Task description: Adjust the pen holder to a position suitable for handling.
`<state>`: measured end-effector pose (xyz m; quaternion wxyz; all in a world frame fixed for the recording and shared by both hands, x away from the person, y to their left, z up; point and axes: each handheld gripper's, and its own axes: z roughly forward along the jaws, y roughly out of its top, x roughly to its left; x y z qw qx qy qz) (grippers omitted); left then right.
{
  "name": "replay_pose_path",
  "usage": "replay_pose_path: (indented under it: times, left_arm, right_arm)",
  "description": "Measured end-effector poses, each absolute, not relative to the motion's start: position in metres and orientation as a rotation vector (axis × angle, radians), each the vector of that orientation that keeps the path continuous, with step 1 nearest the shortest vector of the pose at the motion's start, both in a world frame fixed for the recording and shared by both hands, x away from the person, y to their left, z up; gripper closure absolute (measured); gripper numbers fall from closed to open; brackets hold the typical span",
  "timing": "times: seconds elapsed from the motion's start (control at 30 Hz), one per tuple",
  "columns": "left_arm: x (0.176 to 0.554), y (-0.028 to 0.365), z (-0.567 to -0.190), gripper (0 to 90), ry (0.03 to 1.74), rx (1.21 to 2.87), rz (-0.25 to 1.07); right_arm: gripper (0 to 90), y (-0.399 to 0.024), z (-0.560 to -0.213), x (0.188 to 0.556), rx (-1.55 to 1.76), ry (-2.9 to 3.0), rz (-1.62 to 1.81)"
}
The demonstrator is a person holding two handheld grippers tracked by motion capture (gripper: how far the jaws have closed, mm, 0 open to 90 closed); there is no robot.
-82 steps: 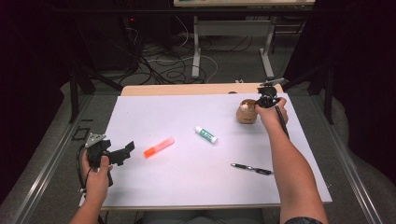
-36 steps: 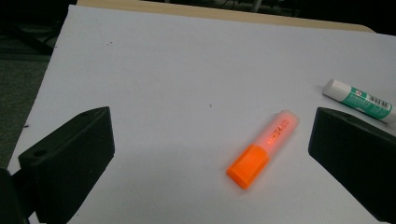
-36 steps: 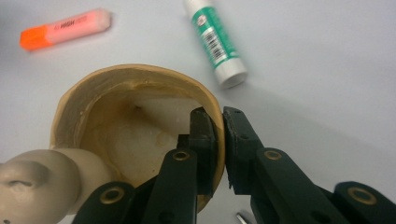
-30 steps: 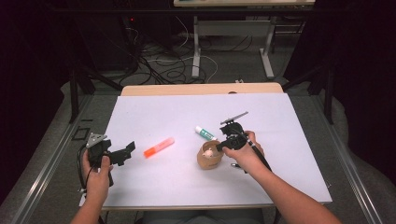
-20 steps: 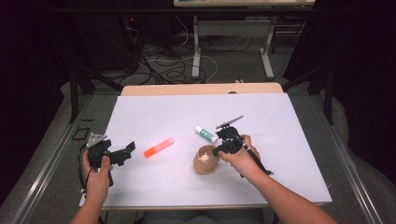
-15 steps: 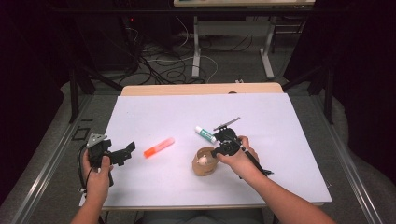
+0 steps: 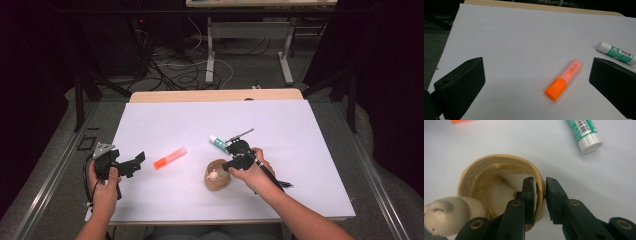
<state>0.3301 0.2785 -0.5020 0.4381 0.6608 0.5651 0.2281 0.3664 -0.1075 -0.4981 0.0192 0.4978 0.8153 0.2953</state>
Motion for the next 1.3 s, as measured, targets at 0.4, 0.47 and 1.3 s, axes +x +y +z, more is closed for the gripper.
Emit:
replay_pose_path:
  times: [0.4, 0.47, 1.3]
  left_arm:
    - [0.331, 0.278, -0.502, 0.4, 1.411, 1.654, 0.562]
    - [0.331, 0.279, -0.503, 0.4, 1.408, 1.648, 0.565]
    - [0.332, 0.279, -0.503, 0.4, 1.419, 1.656, 0.558]
  right_arm:
    - [64.2, -0.102, -0.495, 0.373, 1.029, 2.701, 0.896]
    - [65.9, -0.099, -0.497, 0.376, 0.928, 2.72, 0.899]
    - [80.4, -0.098, -0.493, 0.369, 0.947, 2.755, 0.779]
